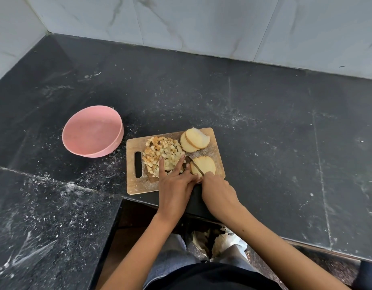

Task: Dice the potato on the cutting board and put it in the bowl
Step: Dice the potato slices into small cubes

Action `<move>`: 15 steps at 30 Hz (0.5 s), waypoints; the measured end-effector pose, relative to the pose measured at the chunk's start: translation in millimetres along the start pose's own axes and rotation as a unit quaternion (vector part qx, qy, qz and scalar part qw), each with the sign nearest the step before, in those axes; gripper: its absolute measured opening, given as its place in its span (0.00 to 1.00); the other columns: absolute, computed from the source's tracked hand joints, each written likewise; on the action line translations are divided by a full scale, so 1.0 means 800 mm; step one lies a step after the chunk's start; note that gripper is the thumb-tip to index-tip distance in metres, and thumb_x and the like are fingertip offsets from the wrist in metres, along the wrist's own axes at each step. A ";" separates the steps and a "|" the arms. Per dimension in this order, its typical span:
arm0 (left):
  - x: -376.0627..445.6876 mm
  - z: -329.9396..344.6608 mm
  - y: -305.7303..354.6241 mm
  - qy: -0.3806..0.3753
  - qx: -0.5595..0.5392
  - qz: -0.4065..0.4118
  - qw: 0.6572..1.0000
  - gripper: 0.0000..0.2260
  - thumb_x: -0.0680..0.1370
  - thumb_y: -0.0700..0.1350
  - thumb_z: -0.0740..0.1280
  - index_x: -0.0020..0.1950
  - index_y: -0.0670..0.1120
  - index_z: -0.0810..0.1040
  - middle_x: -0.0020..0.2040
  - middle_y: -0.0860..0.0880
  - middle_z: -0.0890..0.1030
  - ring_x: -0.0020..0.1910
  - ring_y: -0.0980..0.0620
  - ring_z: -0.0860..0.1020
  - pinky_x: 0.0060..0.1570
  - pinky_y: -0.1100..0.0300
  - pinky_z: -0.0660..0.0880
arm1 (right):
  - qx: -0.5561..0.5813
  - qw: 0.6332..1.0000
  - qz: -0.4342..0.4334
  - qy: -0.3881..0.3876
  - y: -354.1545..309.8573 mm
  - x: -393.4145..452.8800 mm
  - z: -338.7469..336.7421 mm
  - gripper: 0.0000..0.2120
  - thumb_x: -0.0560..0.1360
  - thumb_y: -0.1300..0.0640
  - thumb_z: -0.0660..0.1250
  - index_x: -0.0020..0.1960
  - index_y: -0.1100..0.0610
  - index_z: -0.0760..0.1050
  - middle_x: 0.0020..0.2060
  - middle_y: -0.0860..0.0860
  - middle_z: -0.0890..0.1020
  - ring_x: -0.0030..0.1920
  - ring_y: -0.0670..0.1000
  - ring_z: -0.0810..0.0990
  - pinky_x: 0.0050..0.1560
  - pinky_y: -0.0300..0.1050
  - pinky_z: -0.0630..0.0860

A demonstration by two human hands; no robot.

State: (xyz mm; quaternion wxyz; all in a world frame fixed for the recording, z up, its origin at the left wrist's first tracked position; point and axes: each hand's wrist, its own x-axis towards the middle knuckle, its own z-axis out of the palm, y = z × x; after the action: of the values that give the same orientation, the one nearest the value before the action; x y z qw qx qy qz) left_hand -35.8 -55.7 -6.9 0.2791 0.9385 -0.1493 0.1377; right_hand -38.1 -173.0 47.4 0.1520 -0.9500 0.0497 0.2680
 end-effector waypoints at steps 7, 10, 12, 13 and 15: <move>-0.002 -0.001 0.005 0.010 0.012 -0.005 1.000 0.06 0.74 0.46 0.71 0.38 0.48 0.84 0.47 0.48 0.85 0.62 0.45 0.78 0.73 0.44 0.49 | -0.021 1.000 0.000 -0.010 0.011 -0.002 0.008 0.10 0.82 0.62 0.50 0.60 0.61 0.66 0.56 0.58 0.77 0.55 0.60 0.78 0.43 0.48 0.68; -0.002 0.000 0.005 0.012 0.014 -0.013 1.000 0.03 0.70 0.42 0.77 0.39 0.48 0.84 0.48 0.47 0.85 0.63 0.45 0.77 0.73 0.45 0.48 | -0.039 0.999 -0.001 -0.021 0.025 -0.016 0.014 0.09 0.83 0.60 0.50 0.59 0.60 0.65 0.56 0.58 0.77 0.56 0.60 0.78 0.44 0.50 0.69; -0.004 0.001 0.004 0.011 0.015 -0.017 1.000 0.04 0.69 0.42 0.77 0.39 0.48 0.84 0.48 0.47 0.85 0.64 0.45 0.76 0.74 0.46 0.46 | -0.042 0.999 -0.006 -0.027 0.036 -0.028 0.017 0.05 0.83 0.61 0.50 0.53 0.58 0.64 0.54 0.58 0.78 0.54 0.61 0.78 0.43 0.49 0.67; -0.004 0.000 0.003 0.010 0.016 -0.017 1.000 0.04 0.69 0.42 0.78 0.39 0.48 0.84 0.48 0.48 0.85 0.64 0.45 0.76 0.74 0.46 0.46 | -0.040 0.999 -0.009 -0.029 0.041 -0.034 0.017 0.04 0.83 0.61 0.50 0.51 0.57 0.62 0.53 0.57 0.78 0.54 0.61 0.78 0.42 0.49 0.67; -0.004 0.001 0.004 0.012 0.018 -0.015 1.000 0.04 0.69 0.42 0.78 0.39 0.47 0.84 0.48 0.48 0.85 0.63 0.45 0.76 0.73 0.45 0.47 | -0.033 0.999 -0.012 -0.034 0.049 -0.044 0.018 0.06 0.84 0.58 0.48 0.48 0.56 0.59 0.52 0.57 0.78 0.52 0.60 0.78 0.41 0.48 0.66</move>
State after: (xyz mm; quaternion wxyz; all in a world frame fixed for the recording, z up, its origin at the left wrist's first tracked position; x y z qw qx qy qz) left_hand -39.6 -57.7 -6.9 0.2661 0.9437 -0.1295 0.1478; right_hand -82.1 -205.6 43.9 0.1256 -0.9455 0.0239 0.2996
